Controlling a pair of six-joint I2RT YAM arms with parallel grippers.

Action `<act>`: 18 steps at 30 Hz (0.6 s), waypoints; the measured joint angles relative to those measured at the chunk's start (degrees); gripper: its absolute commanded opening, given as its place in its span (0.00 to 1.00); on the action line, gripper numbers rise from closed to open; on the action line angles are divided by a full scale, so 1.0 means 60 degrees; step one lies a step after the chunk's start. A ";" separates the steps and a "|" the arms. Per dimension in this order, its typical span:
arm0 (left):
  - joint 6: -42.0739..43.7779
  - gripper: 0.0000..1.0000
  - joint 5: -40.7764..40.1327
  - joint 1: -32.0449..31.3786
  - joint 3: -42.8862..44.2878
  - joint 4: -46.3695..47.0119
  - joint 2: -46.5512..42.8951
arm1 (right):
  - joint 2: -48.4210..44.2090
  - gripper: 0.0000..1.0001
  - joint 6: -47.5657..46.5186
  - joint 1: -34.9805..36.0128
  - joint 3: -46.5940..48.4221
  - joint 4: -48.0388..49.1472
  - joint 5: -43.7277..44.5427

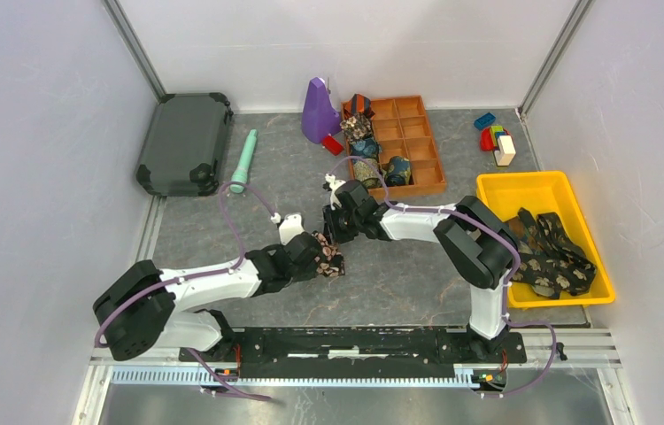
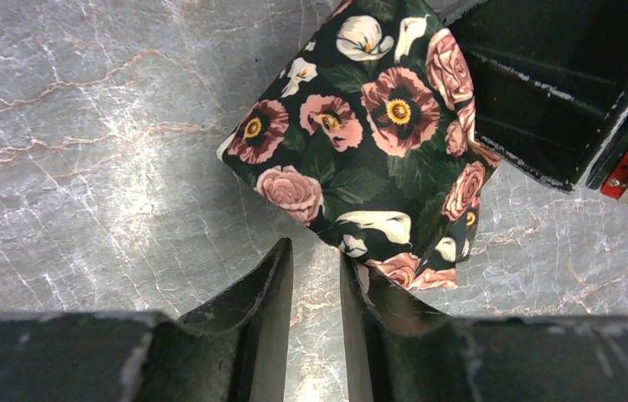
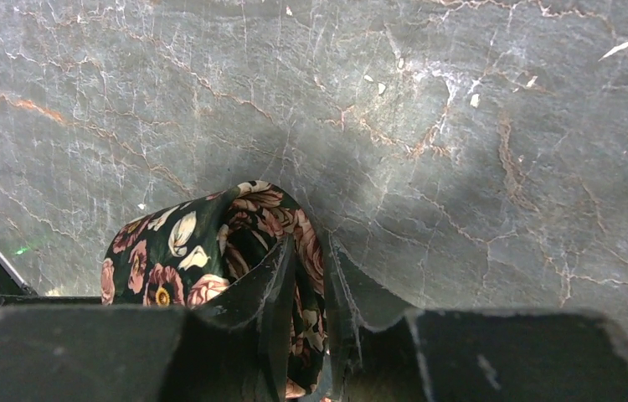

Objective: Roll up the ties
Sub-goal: Roll the tie at the center of the board.

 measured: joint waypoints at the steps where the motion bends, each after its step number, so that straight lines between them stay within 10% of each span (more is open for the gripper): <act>1: -0.0047 0.34 -0.0091 -0.0018 0.0000 0.0029 0.0000 | -0.0011 0.25 0.0026 0.0004 -0.0025 0.0025 0.0004; 18: -0.0339 0.37 -0.0659 -0.0164 -0.0379 -0.0102 -0.0892 | -0.0109 0.25 0.0226 0.0102 -0.0240 0.0262 0.0069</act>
